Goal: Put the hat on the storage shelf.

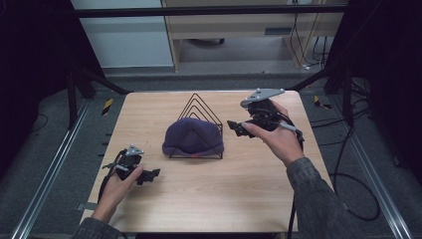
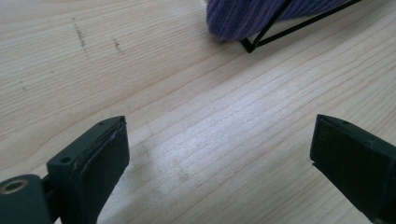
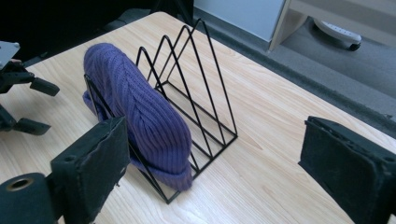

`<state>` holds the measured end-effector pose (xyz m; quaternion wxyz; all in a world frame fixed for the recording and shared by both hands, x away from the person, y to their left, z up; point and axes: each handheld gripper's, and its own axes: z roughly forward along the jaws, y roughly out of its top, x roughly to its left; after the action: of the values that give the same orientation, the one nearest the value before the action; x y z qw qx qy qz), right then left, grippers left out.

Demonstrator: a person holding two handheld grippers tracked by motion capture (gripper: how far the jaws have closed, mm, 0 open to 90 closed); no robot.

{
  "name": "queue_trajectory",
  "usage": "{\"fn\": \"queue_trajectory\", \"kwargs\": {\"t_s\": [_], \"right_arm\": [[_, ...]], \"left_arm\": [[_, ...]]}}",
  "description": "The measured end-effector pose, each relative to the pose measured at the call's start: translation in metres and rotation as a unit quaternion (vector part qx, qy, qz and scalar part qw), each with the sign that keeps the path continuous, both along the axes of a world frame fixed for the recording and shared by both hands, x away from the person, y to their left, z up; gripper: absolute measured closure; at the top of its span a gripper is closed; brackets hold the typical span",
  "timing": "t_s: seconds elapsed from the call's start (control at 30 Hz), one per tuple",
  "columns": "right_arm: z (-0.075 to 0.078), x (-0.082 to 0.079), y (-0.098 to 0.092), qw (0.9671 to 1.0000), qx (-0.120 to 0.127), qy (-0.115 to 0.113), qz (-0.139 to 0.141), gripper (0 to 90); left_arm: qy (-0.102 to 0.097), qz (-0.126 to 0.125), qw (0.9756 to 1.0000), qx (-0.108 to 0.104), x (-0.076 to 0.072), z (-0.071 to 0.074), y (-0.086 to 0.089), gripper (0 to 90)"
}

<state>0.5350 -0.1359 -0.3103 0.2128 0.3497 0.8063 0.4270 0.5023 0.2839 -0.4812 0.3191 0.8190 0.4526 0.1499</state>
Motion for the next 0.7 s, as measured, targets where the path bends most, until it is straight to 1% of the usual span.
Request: {"fn": "queue_trajectory", "kwargs": {"t_s": [0.07,0.17,0.23,0.27,0.37,0.47,0.53,0.6,0.7], "right_arm": [[0.000,-0.003,-0.008,1.0000,0.001,-0.001,-0.001,6.8],[-0.002,-0.008,-0.018,0.9999,0.007,-0.001,-0.009,6.5],[-0.004,-0.010,-0.025,0.9999,0.010,0.006,-0.006,13.0],[-0.006,-0.011,-0.029,0.9999,0.011,0.008,-0.003,13.8],[-0.010,-0.015,-0.038,0.9998,0.016,0.012,-0.002,9.5],[-0.016,-0.018,-0.047,0.9998,0.015,0.009,-0.013,9.8],[-0.020,-0.020,-0.053,0.9997,0.015,0.010,-0.015,9.6],[-0.025,-0.021,-0.059,0.9996,0.020,0.013,-0.017,9.2],[-0.034,-0.023,-0.067,0.9992,0.020,0.017,-0.030,8.7]], "left_arm": [[-0.002,0.008,1.0000,-0.003,0.000,0.000,0.002,4.1],[0.004,0.012,0.9999,-0.003,0.000,-0.003,0.005,4.2],[0.007,0.010,0.9999,0.002,0.000,-0.004,0.005,4.2],[0.008,0.010,0.9999,0.004,-0.001,-0.004,0.005,4.2],[0.009,0.010,0.9999,0.006,-0.001,-0.004,0.004,4.1],[0.014,0.007,0.9998,0.016,0.000,-0.006,0.004,4.2],[0.013,0.005,0.9996,0.023,-0.001,-0.006,0.004,4.2],[0.014,0.005,0.9996,0.022,-0.001,-0.006,0.006,4.2],[0.017,0.006,0.9995,0.025,-0.001,-0.008,0.006,4.2]]}}
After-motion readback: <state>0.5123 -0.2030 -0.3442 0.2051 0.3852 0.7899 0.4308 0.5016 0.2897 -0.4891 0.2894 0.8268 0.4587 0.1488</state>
